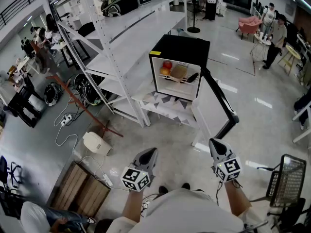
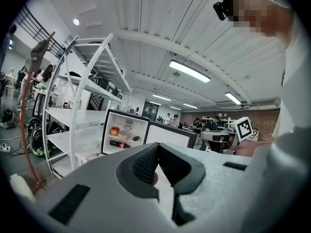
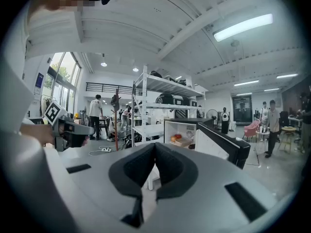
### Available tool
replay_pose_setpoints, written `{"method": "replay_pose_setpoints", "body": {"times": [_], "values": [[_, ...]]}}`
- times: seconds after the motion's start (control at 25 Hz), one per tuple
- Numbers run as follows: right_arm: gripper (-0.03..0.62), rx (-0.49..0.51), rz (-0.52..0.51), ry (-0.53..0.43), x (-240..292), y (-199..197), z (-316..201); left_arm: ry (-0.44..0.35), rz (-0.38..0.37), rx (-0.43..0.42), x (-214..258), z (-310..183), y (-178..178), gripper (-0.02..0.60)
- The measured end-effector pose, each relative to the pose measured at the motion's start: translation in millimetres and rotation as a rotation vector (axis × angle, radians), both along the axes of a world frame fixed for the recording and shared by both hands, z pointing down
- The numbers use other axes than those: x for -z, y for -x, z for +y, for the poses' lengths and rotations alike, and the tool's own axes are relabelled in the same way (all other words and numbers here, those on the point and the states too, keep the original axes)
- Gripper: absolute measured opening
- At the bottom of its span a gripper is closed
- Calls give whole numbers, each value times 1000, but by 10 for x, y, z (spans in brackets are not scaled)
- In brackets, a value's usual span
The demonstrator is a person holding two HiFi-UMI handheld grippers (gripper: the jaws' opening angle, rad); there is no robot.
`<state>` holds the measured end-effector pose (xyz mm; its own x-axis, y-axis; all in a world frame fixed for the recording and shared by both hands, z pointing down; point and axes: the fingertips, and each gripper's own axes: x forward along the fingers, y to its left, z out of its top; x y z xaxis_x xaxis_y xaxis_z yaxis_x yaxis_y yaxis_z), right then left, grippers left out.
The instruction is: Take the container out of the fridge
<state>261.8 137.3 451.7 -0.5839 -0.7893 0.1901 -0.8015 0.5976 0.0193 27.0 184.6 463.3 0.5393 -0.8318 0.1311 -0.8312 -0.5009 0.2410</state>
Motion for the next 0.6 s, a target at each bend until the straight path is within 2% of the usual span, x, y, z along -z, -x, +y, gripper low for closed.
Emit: {"method": "replay_pose_setpoints", "body": {"times": [0.44, 0.6], "values": [[5, -16, 6, -9, 43, 82, 12, -2, 7, -11, 4, -7, 102, 2], [5, -2, 37, -30, 61, 187, 12, 2, 10, -23, -10, -23, 148, 2]]}}
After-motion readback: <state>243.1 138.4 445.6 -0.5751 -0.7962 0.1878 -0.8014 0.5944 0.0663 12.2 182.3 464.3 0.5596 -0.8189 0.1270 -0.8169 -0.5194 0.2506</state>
